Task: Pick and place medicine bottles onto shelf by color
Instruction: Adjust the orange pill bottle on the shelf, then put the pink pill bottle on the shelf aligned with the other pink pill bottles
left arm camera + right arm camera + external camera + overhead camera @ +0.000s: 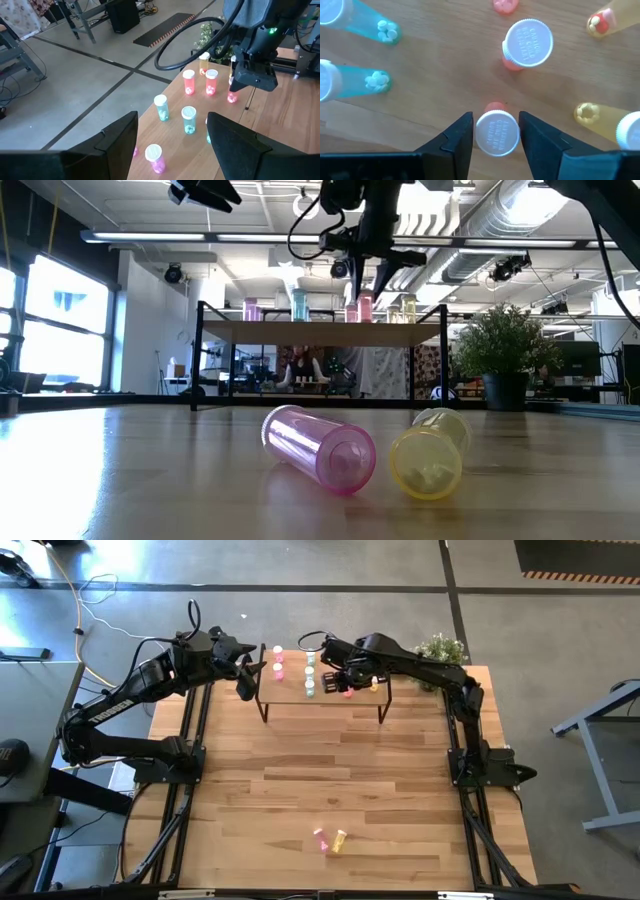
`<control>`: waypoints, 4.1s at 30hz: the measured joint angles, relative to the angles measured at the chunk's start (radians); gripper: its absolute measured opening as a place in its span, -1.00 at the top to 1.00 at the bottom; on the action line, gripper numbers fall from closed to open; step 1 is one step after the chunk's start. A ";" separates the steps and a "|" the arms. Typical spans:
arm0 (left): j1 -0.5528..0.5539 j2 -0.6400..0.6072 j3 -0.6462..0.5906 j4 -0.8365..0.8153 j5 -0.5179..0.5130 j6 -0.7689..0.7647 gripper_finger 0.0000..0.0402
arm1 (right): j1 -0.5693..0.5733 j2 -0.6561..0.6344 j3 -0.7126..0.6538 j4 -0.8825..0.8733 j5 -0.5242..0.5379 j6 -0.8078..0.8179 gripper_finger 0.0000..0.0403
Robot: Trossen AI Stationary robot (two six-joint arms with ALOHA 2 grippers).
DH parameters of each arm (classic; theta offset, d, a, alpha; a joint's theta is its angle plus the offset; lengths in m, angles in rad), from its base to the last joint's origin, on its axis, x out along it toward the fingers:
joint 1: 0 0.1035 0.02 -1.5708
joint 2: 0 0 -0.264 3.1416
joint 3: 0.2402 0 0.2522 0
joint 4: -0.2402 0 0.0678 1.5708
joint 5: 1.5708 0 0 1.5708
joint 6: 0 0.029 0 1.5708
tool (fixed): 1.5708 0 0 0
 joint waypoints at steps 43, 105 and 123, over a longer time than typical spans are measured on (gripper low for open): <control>0.000 0.004 0.000 0.000 -0.009 0.050 -0.13 | 0.303 -0.027 0.225 -0.080 -0.111 0.247 0.17; -0.094 0.001 0.000 -0.479 0.088 -0.315 -0.13 | 0.821 0.421 0.224 0.151 -0.222 0.345 -0.05; -0.094 0.001 0.000 -0.478 0.089 -0.315 -0.13 | 0.825 0.519 0.225 0.170 -0.240 0.333 -0.05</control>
